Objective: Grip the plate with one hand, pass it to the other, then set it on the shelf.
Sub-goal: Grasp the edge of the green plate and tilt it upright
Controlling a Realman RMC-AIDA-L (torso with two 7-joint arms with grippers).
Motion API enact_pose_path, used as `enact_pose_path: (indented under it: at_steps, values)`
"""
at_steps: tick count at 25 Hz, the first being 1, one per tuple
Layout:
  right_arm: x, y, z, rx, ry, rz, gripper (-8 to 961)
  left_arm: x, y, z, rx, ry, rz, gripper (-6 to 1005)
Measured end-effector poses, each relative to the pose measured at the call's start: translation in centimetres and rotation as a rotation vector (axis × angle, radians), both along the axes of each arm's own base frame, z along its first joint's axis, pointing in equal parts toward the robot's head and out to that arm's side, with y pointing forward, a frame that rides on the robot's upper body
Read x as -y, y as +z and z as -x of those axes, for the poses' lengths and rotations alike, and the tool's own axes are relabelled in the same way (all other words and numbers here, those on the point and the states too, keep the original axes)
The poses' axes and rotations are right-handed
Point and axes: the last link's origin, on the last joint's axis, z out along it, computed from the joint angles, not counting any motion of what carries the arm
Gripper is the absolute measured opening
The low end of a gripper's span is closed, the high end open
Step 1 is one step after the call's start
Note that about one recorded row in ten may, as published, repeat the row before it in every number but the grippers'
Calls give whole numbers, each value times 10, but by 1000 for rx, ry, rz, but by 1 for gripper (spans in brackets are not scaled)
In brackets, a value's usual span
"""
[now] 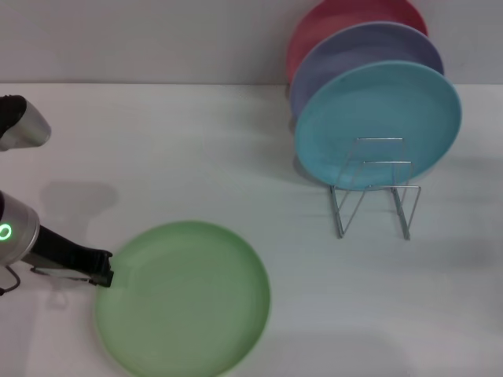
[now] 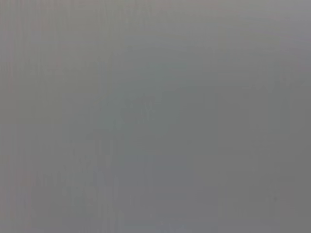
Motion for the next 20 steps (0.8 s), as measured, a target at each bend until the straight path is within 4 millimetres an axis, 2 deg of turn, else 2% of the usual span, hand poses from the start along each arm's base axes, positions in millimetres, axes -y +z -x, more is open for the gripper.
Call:
enact_pose_path:
  at_steps: [7,16,20]
  values:
    - [3,-1,-1,-4,-1,-2,633,-8,3,-4,30,-32,-43,27]
    - [5,-5,-2,-10,-5,1,633,-34,20,-9,146,-134,-232,28]
    - [6,-6,-3,-10,-12,4,633,-40,21,-6,169,-164,-294,28]
